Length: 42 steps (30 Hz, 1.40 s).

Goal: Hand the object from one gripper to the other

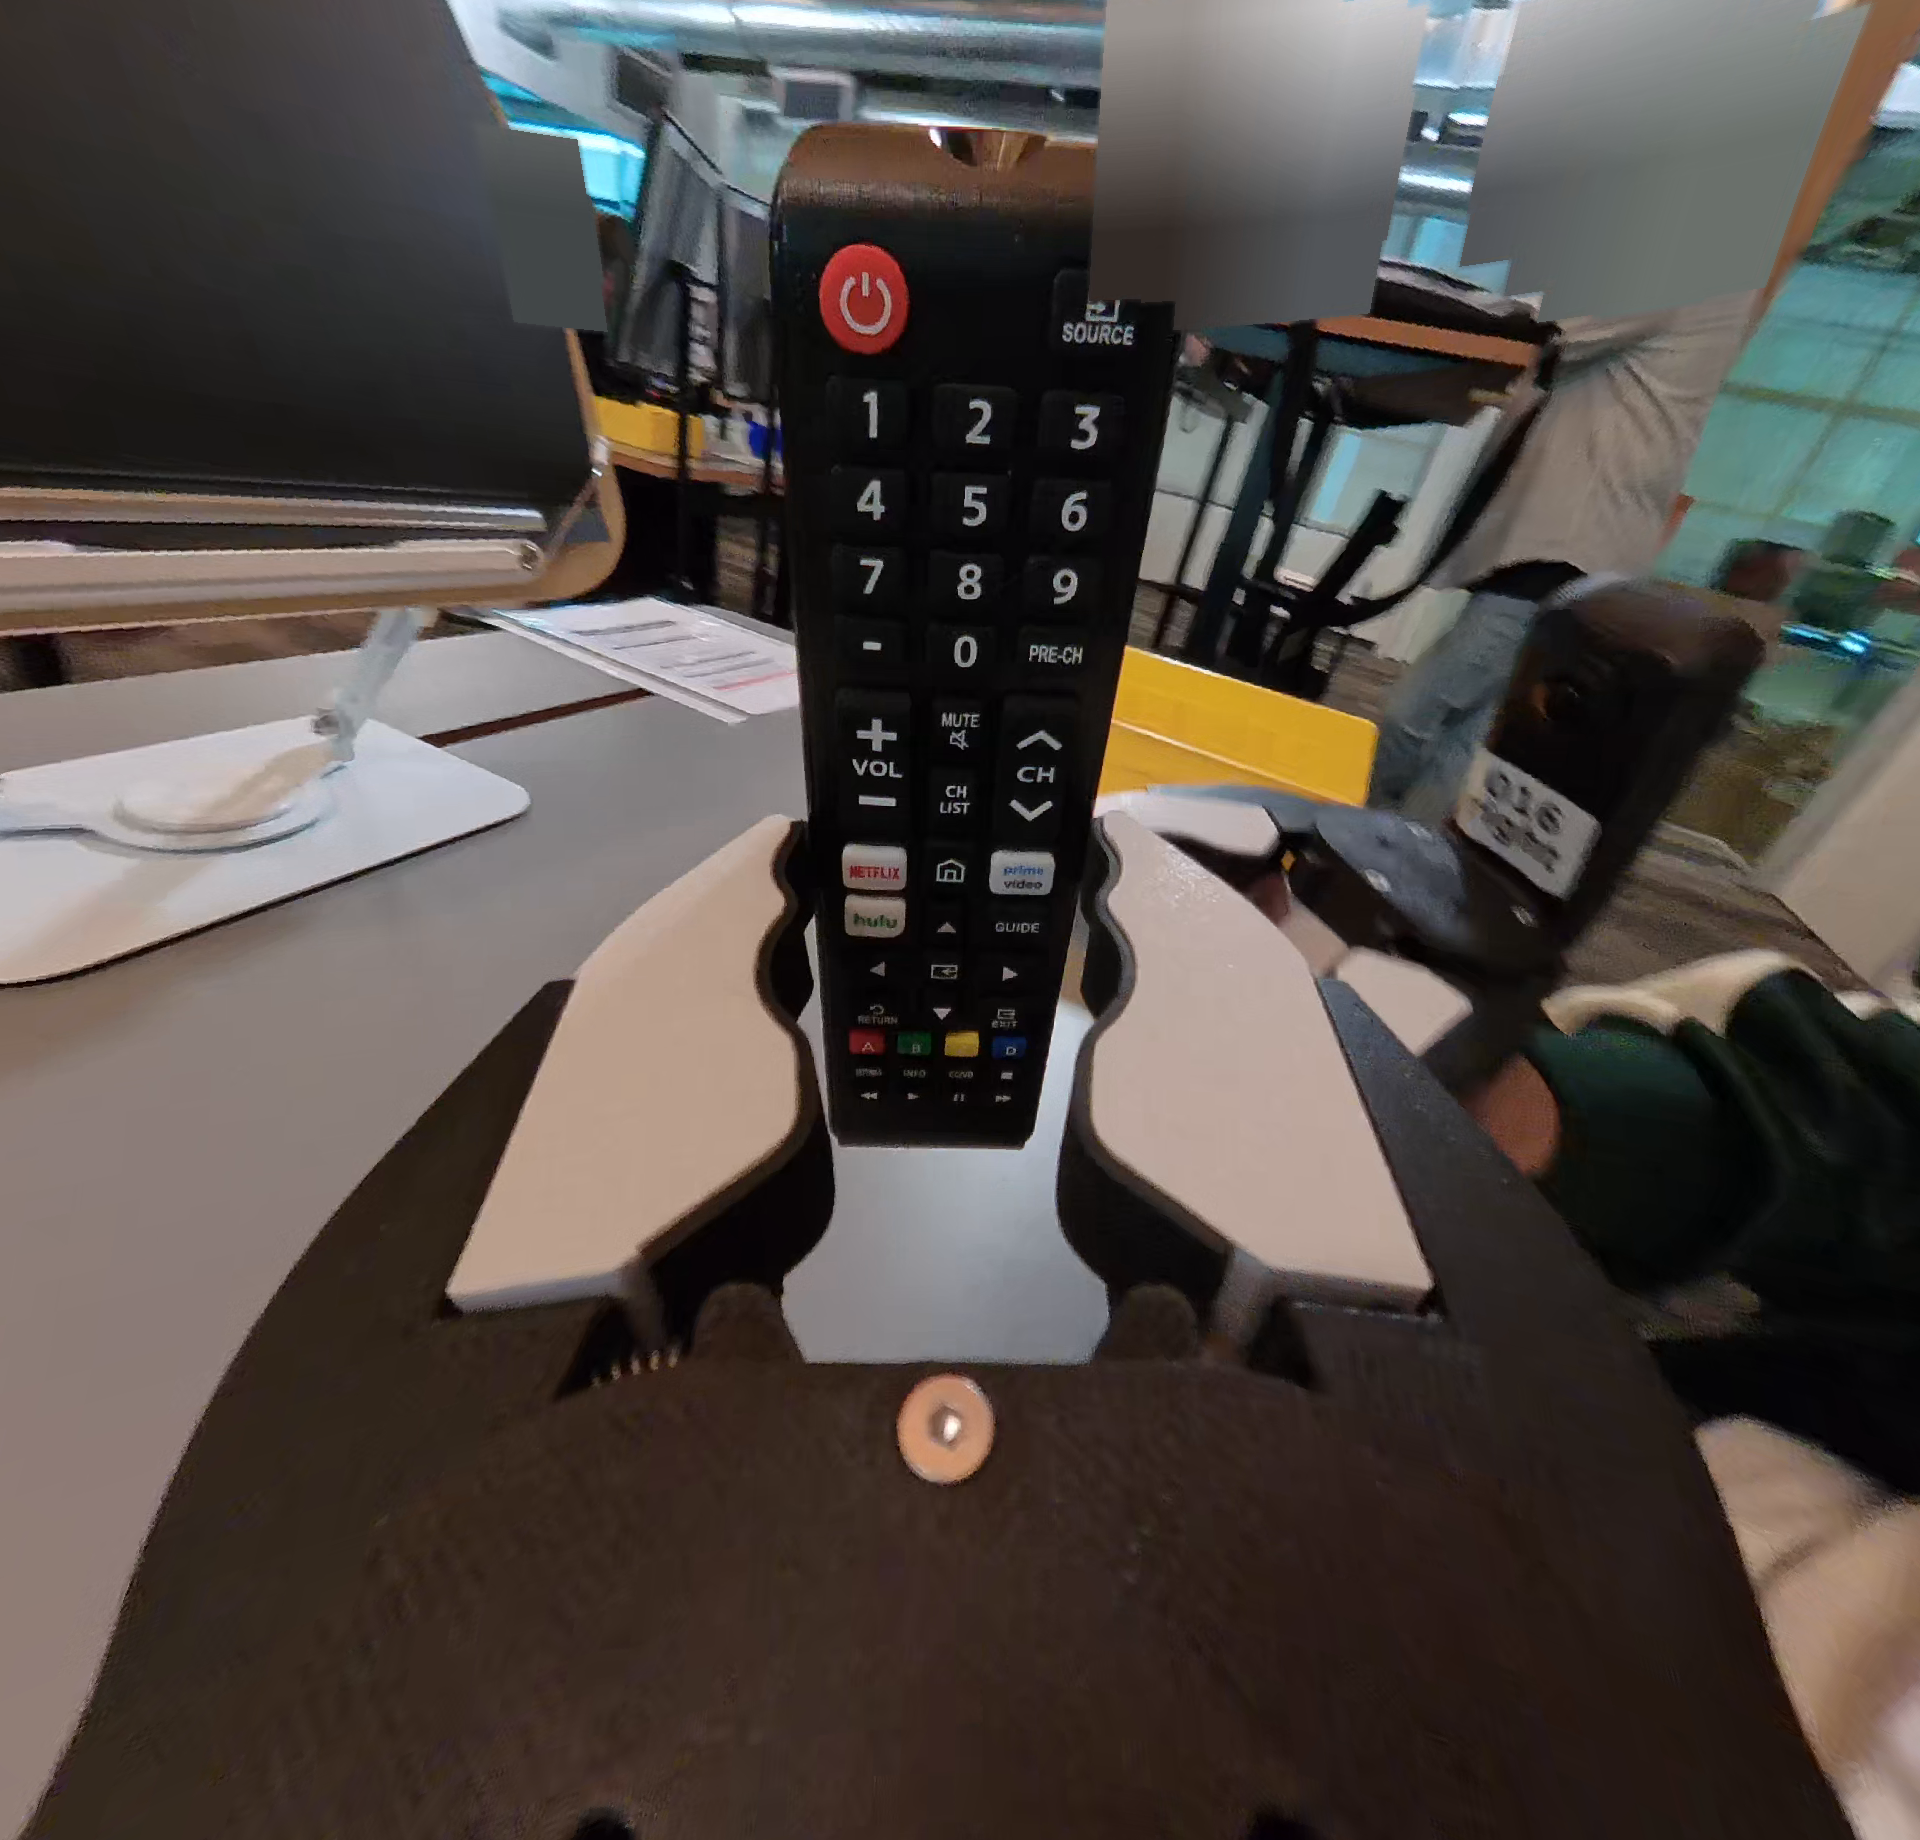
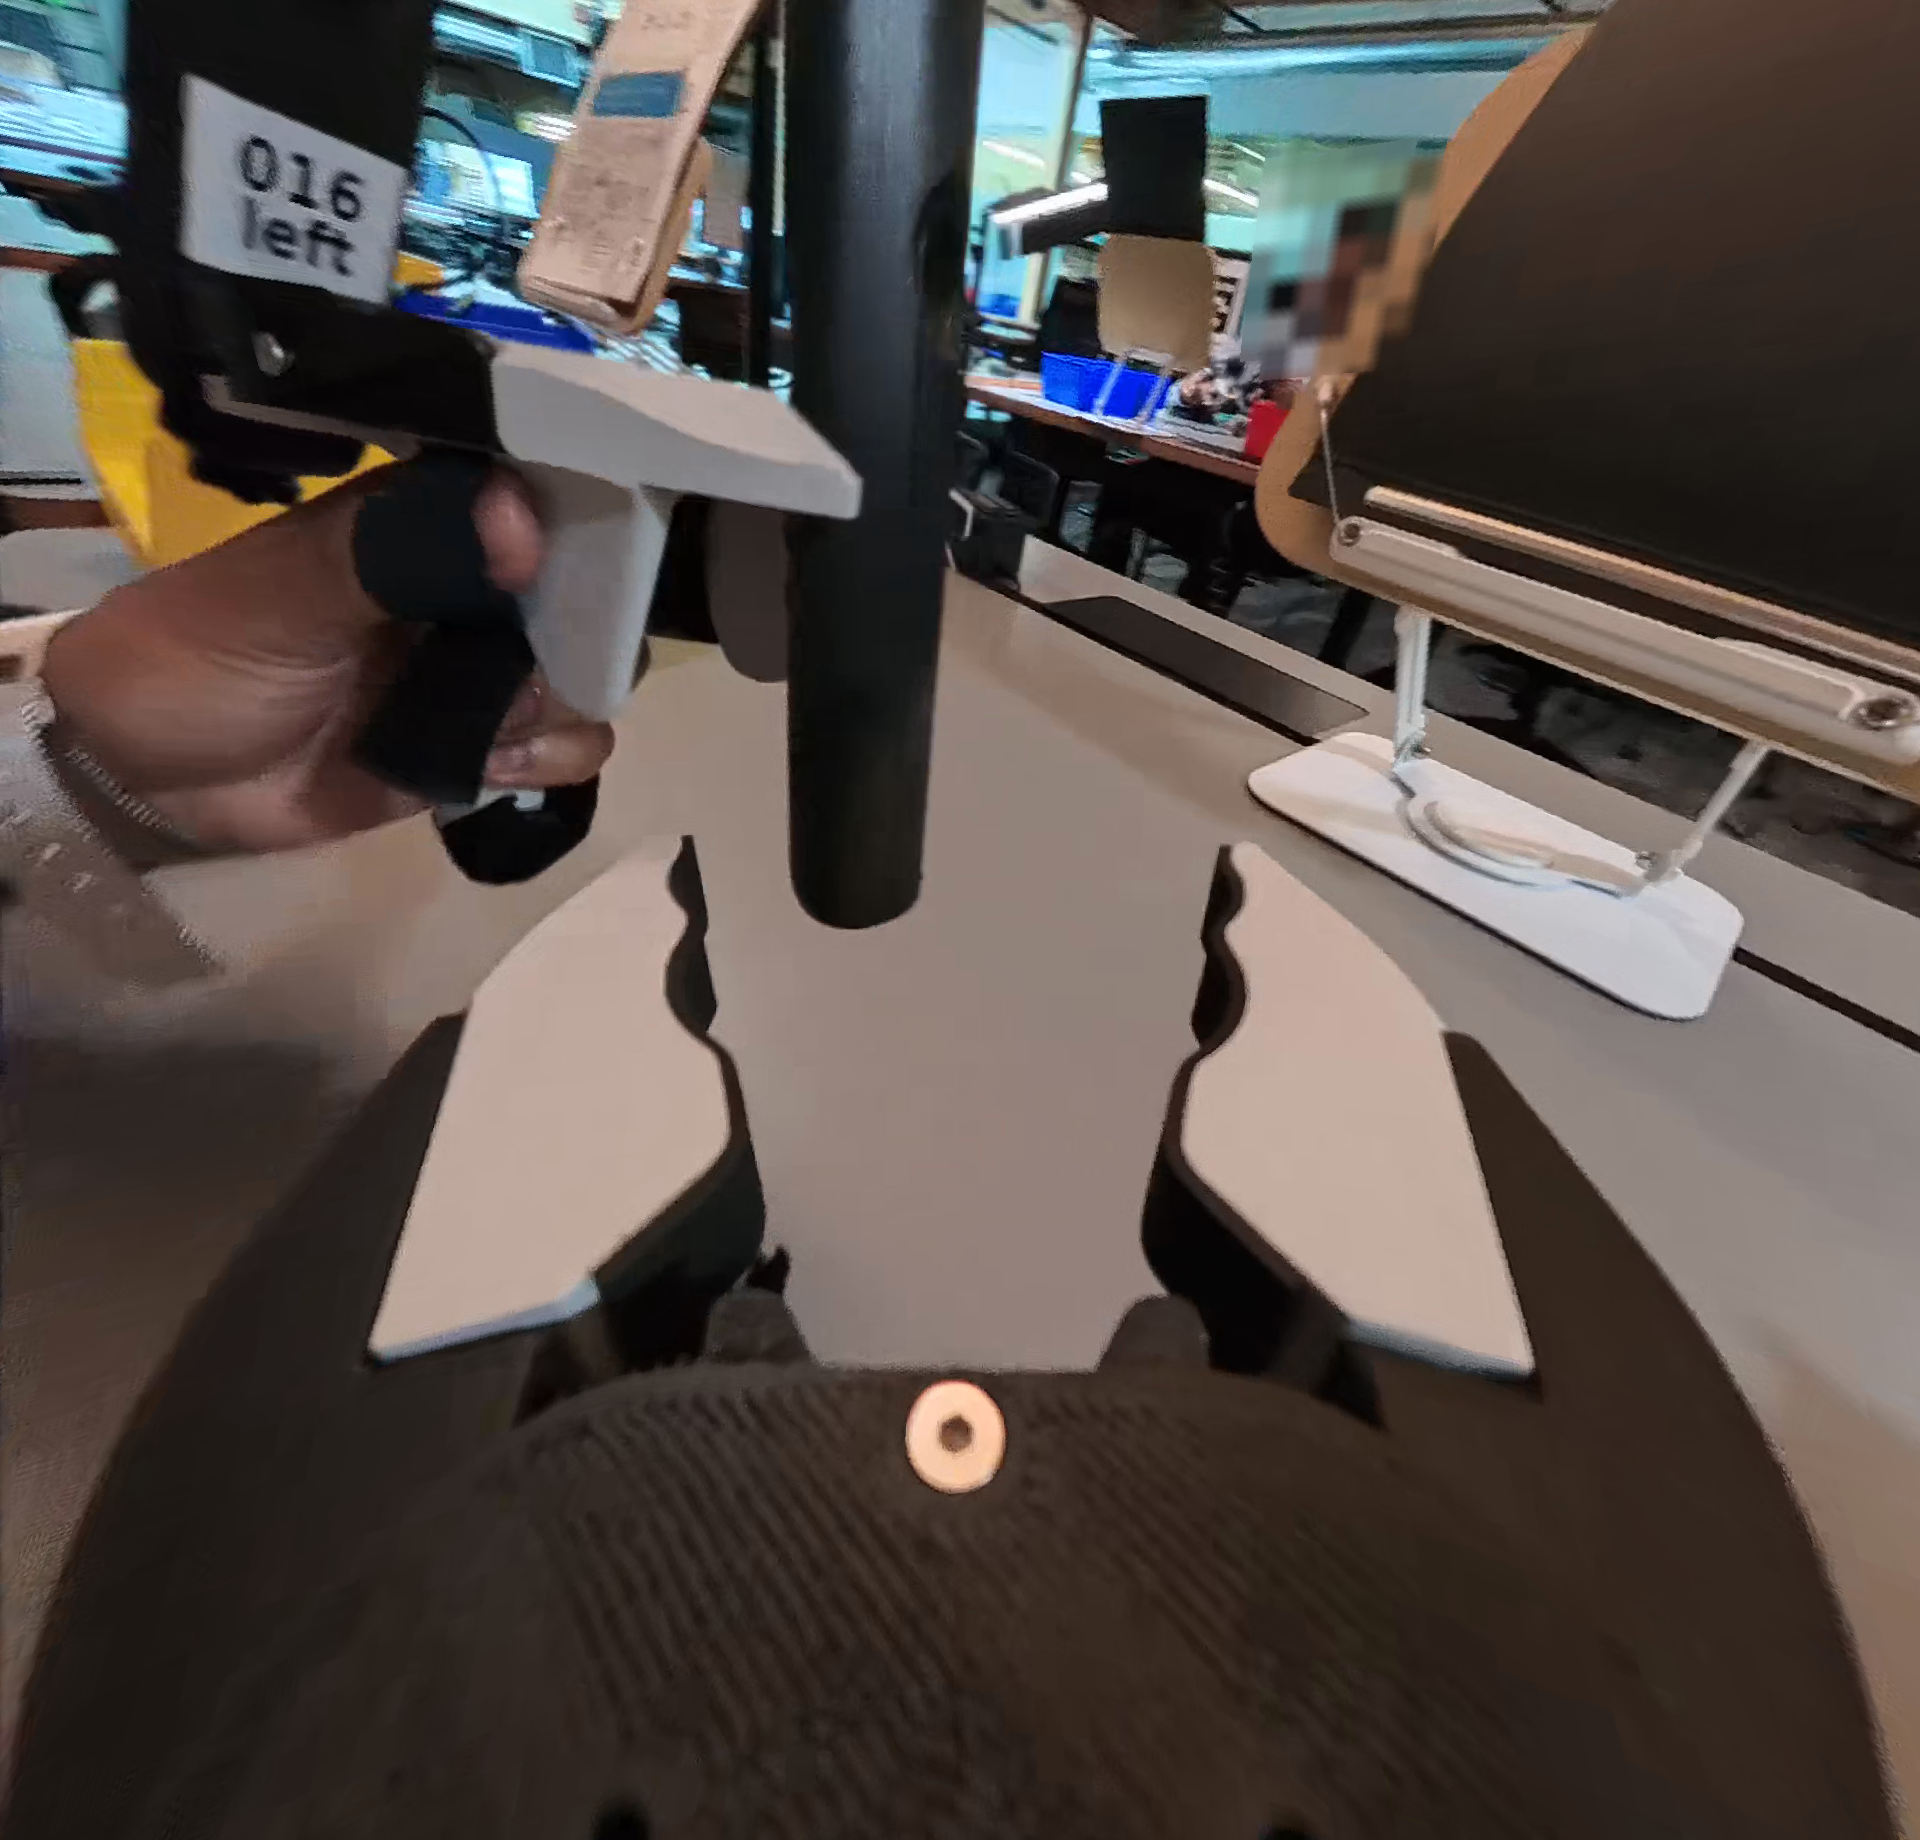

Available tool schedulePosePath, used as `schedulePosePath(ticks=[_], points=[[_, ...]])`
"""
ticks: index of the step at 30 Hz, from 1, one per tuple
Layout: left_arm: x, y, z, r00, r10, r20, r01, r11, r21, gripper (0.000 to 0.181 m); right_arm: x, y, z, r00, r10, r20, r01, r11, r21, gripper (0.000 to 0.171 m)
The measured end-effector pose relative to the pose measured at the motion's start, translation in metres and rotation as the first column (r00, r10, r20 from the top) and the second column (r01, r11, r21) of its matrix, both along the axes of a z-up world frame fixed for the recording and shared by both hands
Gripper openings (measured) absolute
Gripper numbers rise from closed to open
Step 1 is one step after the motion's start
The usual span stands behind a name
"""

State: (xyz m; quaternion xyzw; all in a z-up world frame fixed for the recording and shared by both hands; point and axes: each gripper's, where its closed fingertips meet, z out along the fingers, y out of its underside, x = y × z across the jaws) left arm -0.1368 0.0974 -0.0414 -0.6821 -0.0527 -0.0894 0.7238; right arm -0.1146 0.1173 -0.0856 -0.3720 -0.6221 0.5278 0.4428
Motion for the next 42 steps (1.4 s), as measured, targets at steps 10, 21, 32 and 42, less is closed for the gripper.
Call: schedulePosePath(ticks=[10, 21, 32, 42], points=[[0.036, -0.007, -0.031, 0.911, -0.412, 0.009, 0.411, 0.907, -0.093, 0.05, 0.021, 0.01, 0.024, 0.946, 0.319, -0.05, -0.32, 0.909, -0.265, 0.082], [0.087, 0.004, -0.039, 0.841, -0.54, 0.016, 0.539, 0.836, -0.102, 0.049, 0.038, -0.01, 0.076, 0.877, 0.457, -0.149, -0.477, 0.791, -0.383, 0.079], [0.108, 0.007, -0.041, 0.816, -0.578, 0.02, 0.577, 0.81, -0.104, 0.049, 0.045, -0.028, 0.072, 0.848, 0.52, -0.107, -0.523, 0.783, -0.337, 0.073], [0.106, 0.007, -0.043, 0.817, -0.577, 0.023, 0.575, 0.81, -0.112, 0.049, 0.049, -0.033, 0.069, 0.837, 0.542, -0.078, -0.54, 0.793, -0.284, 0.052]])
